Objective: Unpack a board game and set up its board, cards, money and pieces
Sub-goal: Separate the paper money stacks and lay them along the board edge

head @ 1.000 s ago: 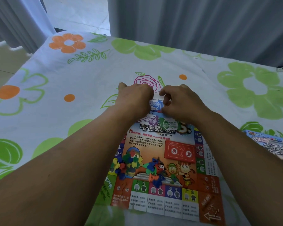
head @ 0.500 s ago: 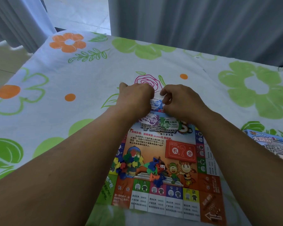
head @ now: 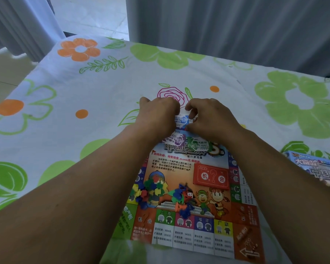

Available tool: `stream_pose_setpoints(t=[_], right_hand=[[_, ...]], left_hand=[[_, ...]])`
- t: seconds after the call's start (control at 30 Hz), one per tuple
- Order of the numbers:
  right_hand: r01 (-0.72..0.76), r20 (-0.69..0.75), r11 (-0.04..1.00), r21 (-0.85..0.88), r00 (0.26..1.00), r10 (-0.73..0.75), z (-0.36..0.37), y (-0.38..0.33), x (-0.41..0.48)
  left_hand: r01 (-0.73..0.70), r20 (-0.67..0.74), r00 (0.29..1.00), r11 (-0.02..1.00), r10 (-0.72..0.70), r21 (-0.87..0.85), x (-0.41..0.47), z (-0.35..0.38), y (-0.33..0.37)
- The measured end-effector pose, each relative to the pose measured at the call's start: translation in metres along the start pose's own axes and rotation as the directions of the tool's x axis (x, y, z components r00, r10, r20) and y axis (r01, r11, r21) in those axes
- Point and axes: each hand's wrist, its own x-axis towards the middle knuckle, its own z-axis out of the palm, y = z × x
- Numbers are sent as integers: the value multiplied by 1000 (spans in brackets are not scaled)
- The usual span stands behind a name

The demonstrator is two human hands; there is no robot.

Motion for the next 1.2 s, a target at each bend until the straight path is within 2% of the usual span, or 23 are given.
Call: stream_pose_setpoints(t=[0.2, 0.77, 1.2], right_hand=[[58, -23, 998, -27, 998, -58, 2, -3, -2], [93, -3, 995, 20, 996, -93, 2, -2, 0], [146, -26, 988, -57, 989, -148, 6, -2, 0]], left_hand=[[-1, -8, 1000, 1000, 1, 3, 0, 0, -1], [7, 18, 1000, 999, -6, -51, -1, -4, 0], [-3, 26, 1000, 999, 4, -36, -2, -6, 2]])
